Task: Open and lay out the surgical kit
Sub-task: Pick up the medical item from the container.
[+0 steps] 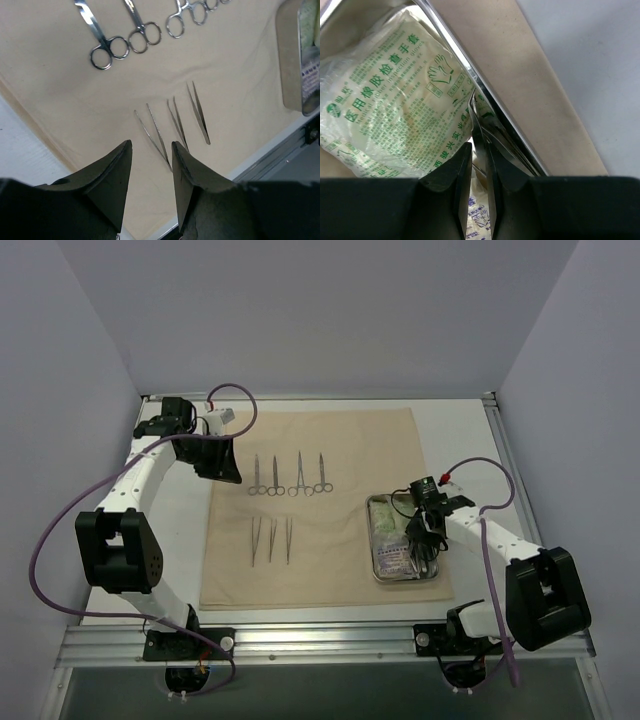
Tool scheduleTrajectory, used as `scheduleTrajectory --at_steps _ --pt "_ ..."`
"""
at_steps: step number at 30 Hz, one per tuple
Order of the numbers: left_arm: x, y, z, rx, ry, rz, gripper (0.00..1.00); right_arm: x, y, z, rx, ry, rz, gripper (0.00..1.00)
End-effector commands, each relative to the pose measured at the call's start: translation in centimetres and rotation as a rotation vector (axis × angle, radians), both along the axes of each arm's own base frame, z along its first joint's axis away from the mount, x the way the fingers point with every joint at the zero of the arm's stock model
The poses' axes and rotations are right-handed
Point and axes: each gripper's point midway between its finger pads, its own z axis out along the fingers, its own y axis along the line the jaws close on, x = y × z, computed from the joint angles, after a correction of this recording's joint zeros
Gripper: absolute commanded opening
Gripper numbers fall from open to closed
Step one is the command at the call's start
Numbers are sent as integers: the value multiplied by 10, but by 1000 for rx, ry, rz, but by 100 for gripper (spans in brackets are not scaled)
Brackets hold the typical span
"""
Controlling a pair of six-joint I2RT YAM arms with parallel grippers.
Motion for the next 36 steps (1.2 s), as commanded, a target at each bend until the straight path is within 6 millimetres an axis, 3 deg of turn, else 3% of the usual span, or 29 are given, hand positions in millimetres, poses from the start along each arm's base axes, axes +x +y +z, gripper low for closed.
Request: scheduleTrajectory --at_steps 1,6,13,15,20,29,36 --pt "-17 -27 23 -129 -29 -141 47 -9 0 -10 12 33 -7 15" --pt "-45 -64 33 -197 -3 -311 47 -14 -1 -15 8 53 0 15" --pt "-44 -66 26 -172 16 -308 47 -18 2 -22 18 74 26 15" --pt "-43 -65 26 -170 14 -306 47 -17 2 -20 18 67 30 9" --pt "-44 -66 27 -171 11 -307 47 -8 -2 1 -11 26 40 0" --pt "-44 -66 27 -172 13 -307 47 4 -8 55 -88 -60 55 0" --pt "-44 -66 28 -172 11 -305 47 7 -13 65 -154 -48 78 0"
